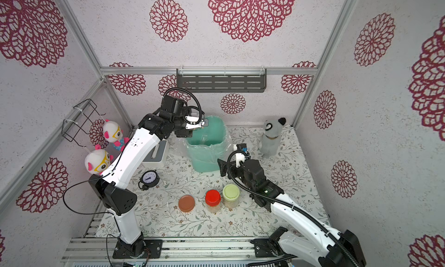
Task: Empty moldy peanuts from jars
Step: Pour the moldy peanuts from the jar into the trash bin.
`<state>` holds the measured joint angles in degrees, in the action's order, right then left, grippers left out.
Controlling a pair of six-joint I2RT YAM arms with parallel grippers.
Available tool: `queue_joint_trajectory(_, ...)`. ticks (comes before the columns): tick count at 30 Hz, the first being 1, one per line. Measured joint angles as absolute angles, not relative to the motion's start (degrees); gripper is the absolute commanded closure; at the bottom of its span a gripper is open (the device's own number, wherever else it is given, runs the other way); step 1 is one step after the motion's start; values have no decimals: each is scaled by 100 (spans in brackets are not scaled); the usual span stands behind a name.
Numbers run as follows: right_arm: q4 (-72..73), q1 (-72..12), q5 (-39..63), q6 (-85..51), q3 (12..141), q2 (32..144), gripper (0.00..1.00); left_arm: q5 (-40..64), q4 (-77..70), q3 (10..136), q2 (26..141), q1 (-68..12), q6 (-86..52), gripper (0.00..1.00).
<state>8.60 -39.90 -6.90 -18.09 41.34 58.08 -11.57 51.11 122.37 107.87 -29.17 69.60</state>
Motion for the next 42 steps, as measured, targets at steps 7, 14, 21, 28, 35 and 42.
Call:
queue_joint_trajectory(7,1004,-3988,-637,-1811,3992,5896,1,-1822,4816,12237,10969,-3079,7769,100)
queue_joint_trajectory(14,1079,-3988,-617,-1809,3970,5927,1,-2112,4678,12219,11065,-3135,8202,100)
queue_joint_trajectory(21,1197,-3988,-591,-1811,3955,5927,1,-2298,4438,12136,11065,-3199,8514,100)
queue_joint_trajectory(28,1221,-3988,-576,-1813,3800,5927,1,-2410,4338,11874,11065,-3282,8757,100)
queue_joint_trajectory(35,1304,-3988,-576,-1815,3736,5927,1,-2480,4309,11832,11065,-3312,8936,100)
queue_joint_trajectory(42,1334,-3983,-567,-1817,3726,5986,1,-2493,4316,11587,11054,-3312,9190,100)
